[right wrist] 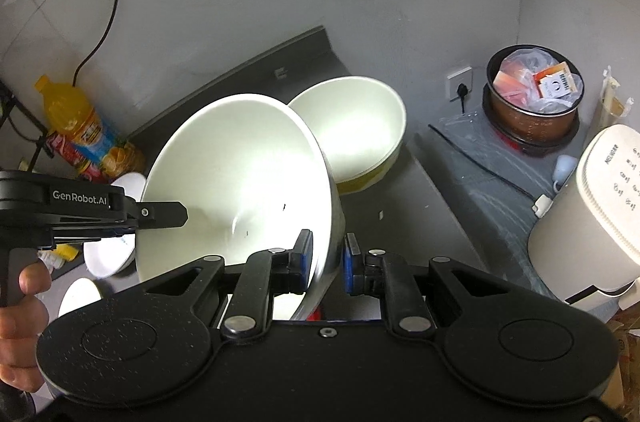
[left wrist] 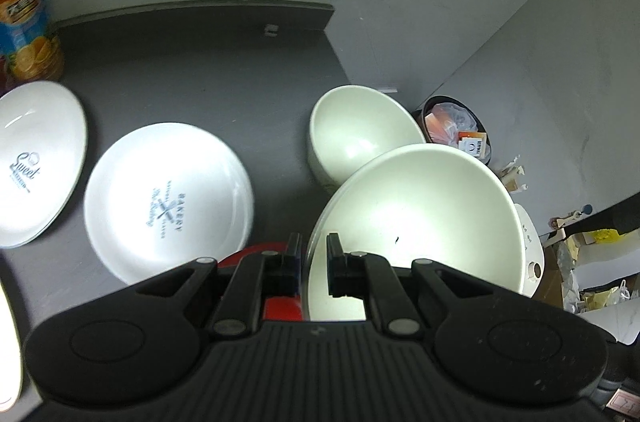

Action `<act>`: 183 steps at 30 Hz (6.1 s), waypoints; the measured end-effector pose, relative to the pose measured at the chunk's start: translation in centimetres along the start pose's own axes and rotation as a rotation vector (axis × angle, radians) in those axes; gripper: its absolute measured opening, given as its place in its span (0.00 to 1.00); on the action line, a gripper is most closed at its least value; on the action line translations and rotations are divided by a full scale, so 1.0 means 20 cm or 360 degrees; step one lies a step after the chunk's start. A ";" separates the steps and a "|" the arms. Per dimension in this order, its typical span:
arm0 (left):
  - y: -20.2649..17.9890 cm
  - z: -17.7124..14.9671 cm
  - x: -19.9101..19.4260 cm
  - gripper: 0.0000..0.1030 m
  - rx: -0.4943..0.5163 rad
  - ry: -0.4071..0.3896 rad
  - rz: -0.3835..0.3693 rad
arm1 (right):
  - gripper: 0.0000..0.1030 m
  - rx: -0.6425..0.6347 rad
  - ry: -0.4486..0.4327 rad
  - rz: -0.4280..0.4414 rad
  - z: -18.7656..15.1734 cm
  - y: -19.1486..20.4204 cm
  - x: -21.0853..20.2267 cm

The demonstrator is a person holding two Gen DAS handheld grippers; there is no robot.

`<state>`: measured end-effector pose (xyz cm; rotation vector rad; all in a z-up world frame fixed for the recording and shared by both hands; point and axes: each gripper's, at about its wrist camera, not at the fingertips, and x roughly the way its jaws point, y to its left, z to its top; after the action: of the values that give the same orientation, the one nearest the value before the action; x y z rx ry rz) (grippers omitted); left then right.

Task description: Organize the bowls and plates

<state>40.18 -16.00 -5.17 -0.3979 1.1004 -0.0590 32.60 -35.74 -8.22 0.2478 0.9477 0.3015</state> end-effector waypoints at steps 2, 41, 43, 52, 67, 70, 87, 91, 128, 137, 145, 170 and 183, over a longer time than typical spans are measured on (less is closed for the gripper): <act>0.04 -0.01 -0.01 0.08 -0.0021 0.0016 0.0000 | 0.16 -0.0010 0.0017 0.0008 -0.01 0.02 0.01; 0.32 -0.19 0.13 0.12 -0.0108 0.0262 0.0183 | 0.16 -0.0209 0.0365 -0.0053 -0.20 0.20 0.30; 0.31 -0.18 0.12 0.12 -0.0115 0.0266 0.0208 | 0.16 -0.0208 0.0372 -0.0046 -0.21 0.19 0.31; 0.29 -0.13 0.04 0.31 -0.0133 0.0173 0.0228 | 0.36 -0.0241 0.0386 0.0012 -0.19 0.21 0.29; 0.20 -0.04 0.02 0.45 -0.0170 0.0095 0.0216 | 0.63 -0.0226 0.0160 0.0125 -0.02 0.13 0.10; 0.17 -0.02 0.03 0.46 -0.0171 0.0086 0.0209 | 0.64 -0.0197 0.0147 0.0106 0.00 0.08 0.10; 0.05 0.13 0.21 0.49 -0.0161 0.0118 0.0153 | 0.72 0.0010 0.0070 0.0043 0.20 -0.15 0.22; 0.03 0.18 0.29 0.49 -0.0135 0.0135 0.0139 | 0.71 0.0110 0.0065 0.0016 0.23 -0.20 0.27; -0.03 0.34 0.82 0.08 -0.0091 0.0243 0.0081 | 0.22 0.0364 0.0147 0.0028 0.28 -0.34 0.69; -0.01 0.31 0.64 0.08 -0.0093 0.0188 0.0065 | 0.22 0.0290 0.0079 0.0045 0.28 -0.26 0.56; -0.01 0.28 0.45 0.08 -0.0080 0.0106 0.0061 | 0.22 0.0236 0.0004 0.0086 0.27 -0.19 0.42; 0.05 0.06 0.03 0.09 -0.0065 -0.0023 0.0002 | 0.23 0.0085 -0.0114 0.0132 0.12 0.02 0.05; 0.16 -0.07 -0.10 0.09 -0.0051 -0.0066 -0.0028 | 0.24 0.0004 -0.0141 0.0147 -0.02 0.13 -0.04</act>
<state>37.51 -13.04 -5.07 -0.4358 1.0581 -0.0483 31.37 -33.62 -6.92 0.3055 0.8503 0.3715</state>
